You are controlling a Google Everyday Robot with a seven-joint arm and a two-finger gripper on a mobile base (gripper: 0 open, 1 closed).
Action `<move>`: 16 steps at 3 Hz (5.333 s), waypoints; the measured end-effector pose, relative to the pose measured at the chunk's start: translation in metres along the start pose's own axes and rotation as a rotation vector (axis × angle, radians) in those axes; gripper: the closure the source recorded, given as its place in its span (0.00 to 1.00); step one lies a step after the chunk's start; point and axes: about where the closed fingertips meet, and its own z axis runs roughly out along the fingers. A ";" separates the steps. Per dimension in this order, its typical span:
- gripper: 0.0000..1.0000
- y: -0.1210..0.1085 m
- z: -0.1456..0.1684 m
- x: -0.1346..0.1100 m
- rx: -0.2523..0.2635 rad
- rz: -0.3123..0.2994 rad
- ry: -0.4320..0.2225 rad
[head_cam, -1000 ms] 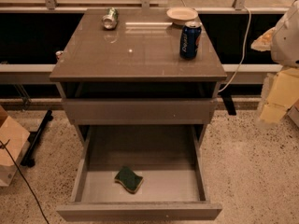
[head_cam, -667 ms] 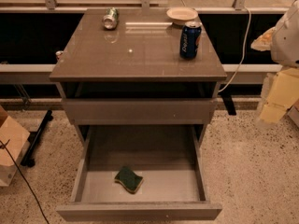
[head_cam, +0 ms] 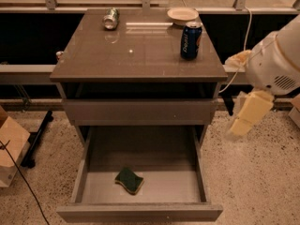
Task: Pick sponge from middle drawer and place on counter
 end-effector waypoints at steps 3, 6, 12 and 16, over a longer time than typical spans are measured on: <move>0.00 -0.001 0.042 -0.021 -0.026 -0.028 -0.149; 0.00 0.021 0.167 -0.071 -0.157 -0.059 -0.437; 0.00 0.060 0.383 -0.095 -0.295 0.063 -0.671; 0.00 0.066 0.467 -0.086 -0.199 0.141 -0.710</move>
Offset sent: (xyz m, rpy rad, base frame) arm 0.0120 0.0214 -0.0224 0.0983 -0.0144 0.0463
